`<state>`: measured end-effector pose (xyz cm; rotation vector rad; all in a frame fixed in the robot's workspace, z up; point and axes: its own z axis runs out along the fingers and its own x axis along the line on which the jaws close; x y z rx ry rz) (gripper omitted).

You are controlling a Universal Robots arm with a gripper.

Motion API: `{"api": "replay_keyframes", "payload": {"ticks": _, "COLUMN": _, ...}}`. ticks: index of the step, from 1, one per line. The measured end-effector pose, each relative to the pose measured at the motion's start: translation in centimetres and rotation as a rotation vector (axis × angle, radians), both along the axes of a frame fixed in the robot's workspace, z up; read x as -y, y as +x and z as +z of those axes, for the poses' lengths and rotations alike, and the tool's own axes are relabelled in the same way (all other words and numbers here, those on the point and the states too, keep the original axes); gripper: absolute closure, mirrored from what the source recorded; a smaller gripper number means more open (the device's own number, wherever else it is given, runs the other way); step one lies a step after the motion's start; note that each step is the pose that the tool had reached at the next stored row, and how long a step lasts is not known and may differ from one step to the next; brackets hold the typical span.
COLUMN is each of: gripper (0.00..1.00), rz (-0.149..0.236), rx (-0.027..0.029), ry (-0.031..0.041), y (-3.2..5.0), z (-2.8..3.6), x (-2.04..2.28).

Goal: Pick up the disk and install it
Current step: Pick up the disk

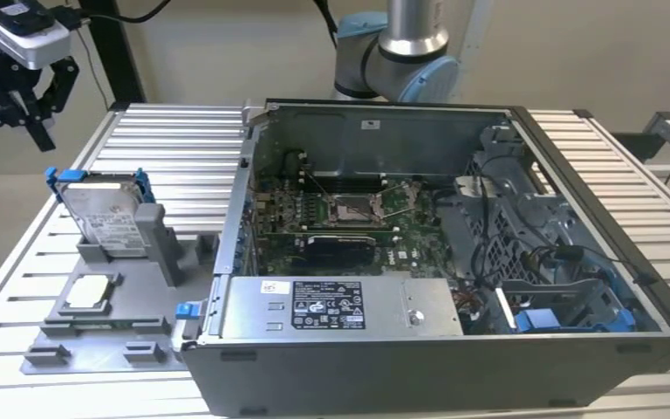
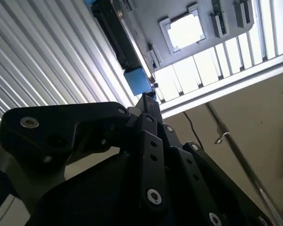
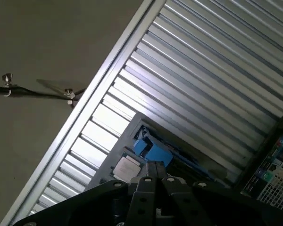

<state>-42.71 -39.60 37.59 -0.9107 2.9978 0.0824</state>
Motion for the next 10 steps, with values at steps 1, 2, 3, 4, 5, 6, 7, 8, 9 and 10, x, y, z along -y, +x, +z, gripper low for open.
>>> {"api": "replay_keyframes", "payload": {"ticks": 1, "gripper": 1.00, "rz": 0.019, "rx": 0.0003, "ry": 0.0000, "y": 0.00, "z": 0.00, "x": 0.00}}
{"api": "replay_keyframes", "payload": {"ticks": 2, "gripper": 1.00, "rz": 0.037, "rx": 0.0006, "ry": 0.0000, "y": 0.00, "z": 0.00, "x": 0.00}}
{"api": "replay_keyframes", "payload": {"ticks": 3, "gripper": 1.00, "rz": 0.055, "rx": 0.0010, "ry": 0.0000, "y": 0.00, "z": 0.00, "x": 0.00}}
{"api": "replay_keyframes", "payload": {"ticks": 4, "gripper": 1.00, "rz": 0.073, "rx": 0.0014, "ry": -0.0001, "y": 0.00, "z": 0.00, "x": 0.00}}
{"api": "replay_keyframes", "payload": {"ticks": 5, "gripper": 1.00, "rz": 0.091, "rx": 0.0017, "ry": -0.0001, "y": 0.00, "z": 0.00, "x": 0.00}}
{"api": "replay_keyframes", "payload": {"ticks": 6, "gripper": 1.00, "rz": 0.110, "rx": 0.0021, "ry": -0.0001, "y": 0.00, "z": 0.00, "x": 0.00}}
{"api": "replay_keyframes", "payload": {"ticks": 7, "gripper": 1.00, "rz": 0.128, "rx": 0.0024, "ry": -0.0001, "y": 0.00, "z": 0.00, "x": 0.00}}
{"api": "replay_keyframes", "payload": {"ticks": 8, "gripper": 1.00, "rz": 0.146, "rx": 0.0027, "ry": -0.0001, "y": 0.00, "z": 0.00, "x": 0.00}}
{"api": "replay_keyframes", "payload": {"ticks": 9, "gripper": 1.00, "rz": 0.164, "rx": 0.0031, "ry": -0.0001, "y": 0.00, "z": 0.00, "x": 0.00}}
{"api": "replay_keyframes", "payload": {"ticks": 10, "gripper": 1.00, "rz": 0.181, "rx": 0.0034, "ry": -0.0001, "y": 0.00, "z": 0.00, "x": 0.00}}
